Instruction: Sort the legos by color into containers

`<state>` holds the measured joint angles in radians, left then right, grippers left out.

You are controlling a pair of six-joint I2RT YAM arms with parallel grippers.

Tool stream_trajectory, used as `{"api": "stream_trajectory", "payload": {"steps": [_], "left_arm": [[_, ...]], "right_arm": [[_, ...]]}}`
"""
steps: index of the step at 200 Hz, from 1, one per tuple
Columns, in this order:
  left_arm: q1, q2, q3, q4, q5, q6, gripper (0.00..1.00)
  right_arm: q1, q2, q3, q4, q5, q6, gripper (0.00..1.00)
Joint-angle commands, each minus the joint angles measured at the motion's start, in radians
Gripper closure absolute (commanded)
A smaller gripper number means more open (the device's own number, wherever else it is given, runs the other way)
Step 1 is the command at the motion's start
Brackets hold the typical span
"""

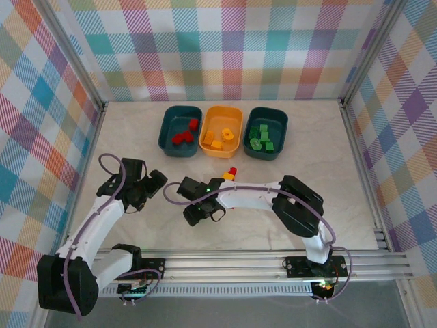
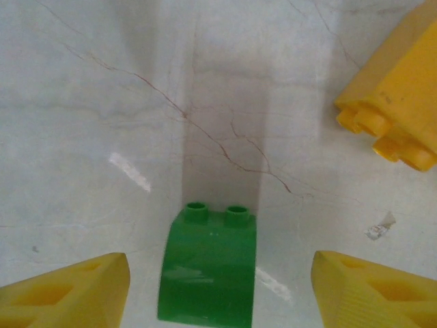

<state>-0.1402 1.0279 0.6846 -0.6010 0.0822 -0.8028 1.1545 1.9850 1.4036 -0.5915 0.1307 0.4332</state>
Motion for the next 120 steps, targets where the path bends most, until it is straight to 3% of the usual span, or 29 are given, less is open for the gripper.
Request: {"api": "stream_trajectory", "payload": {"steps": [1, 58, 99, 120], "left_arm": [[0.016, 0.033, 0.04, -0.019, 0.024, 0.019, 0.06], [0.015, 0.077, 0.042, 0.01, 0.06, 0.025, 0.06], [0.016, 0.063, 0.042, -0.002, 0.075, 0.053, 0.06], [0.016, 0.057, 0.034, 0.008, 0.119, 0.074, 0.08]], "right_arm": [[0.01, 0.035, 0.022, -0.051, -0.017, 0.008, 0.35], [0.022, 0.08, 0.063, -0.038, 0.009, 0.039, 0.65], [0.024, 0.045, 0.083, -0.068, 0.059, 0.022, 0.78], [-0.007, -0.033, 0.078, -0.076, 0.112, 0.005, 0.79]]}}
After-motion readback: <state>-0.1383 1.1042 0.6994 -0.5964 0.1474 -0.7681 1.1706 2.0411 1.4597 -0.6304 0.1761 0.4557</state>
